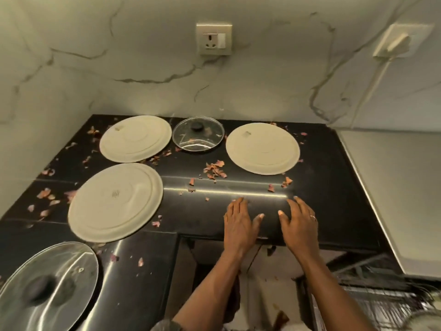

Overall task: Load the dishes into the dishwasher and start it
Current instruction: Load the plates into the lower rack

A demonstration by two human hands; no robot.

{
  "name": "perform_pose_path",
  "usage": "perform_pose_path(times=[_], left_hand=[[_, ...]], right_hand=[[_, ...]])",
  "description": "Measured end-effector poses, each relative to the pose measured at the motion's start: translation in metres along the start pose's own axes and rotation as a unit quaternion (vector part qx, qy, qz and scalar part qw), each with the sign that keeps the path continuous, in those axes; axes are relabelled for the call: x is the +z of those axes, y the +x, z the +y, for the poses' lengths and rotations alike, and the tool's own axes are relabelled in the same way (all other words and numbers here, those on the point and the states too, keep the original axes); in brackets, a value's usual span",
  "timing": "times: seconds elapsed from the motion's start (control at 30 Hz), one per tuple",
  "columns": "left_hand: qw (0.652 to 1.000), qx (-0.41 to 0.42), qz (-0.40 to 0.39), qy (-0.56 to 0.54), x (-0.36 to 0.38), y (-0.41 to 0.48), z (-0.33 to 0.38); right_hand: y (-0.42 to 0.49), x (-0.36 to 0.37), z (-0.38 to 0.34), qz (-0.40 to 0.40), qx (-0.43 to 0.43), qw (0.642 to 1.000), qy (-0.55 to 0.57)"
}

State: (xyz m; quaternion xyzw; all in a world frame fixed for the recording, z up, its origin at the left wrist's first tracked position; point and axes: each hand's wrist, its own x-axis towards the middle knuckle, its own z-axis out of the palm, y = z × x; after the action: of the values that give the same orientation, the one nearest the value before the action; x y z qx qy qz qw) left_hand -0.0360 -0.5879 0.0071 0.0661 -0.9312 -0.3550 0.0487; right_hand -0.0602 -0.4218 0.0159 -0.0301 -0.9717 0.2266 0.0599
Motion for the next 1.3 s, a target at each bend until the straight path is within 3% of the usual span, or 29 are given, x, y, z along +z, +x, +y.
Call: perform_pose_path(times=[0.37,0.57,0.8,0.97,1.13,1.3], left_hand=[[0.995,-0.076,0.04,-0.044,-0.002,0.11,-0.006],[0.978,-0.163,0.015,-0.13,-0.015,0.193,0.008],[0.954,-0.296,0.005,-0.048,-0.004,0.279,0.005],[0.942,-0.334,0.035,-0.018,0.012,0.311,0.006],[0.9,-0.413,0.073,-0.12,0.013,0.33,-0.009],[0.888,-0.396,0.089,-0.216,-0.001,0.319,0.006]], right_hand=[[0.126,0.02,0.008,-0.008,-0.013,0.999,0.028],[0.241,-0.009,0.01,-0.08,0.004,0.997,0.011],[0.337,-0.005,0.023,-0.196,0.08,0.977,0.008],[0.355,0.006,0.02,-0.189,0.113,0.975,0.033],[0.364,0.007,0.022,-0.186,0.205,0.95,0.142],[0.364,0.004,0.034,-0.196,0.226,0.933,0.198]])
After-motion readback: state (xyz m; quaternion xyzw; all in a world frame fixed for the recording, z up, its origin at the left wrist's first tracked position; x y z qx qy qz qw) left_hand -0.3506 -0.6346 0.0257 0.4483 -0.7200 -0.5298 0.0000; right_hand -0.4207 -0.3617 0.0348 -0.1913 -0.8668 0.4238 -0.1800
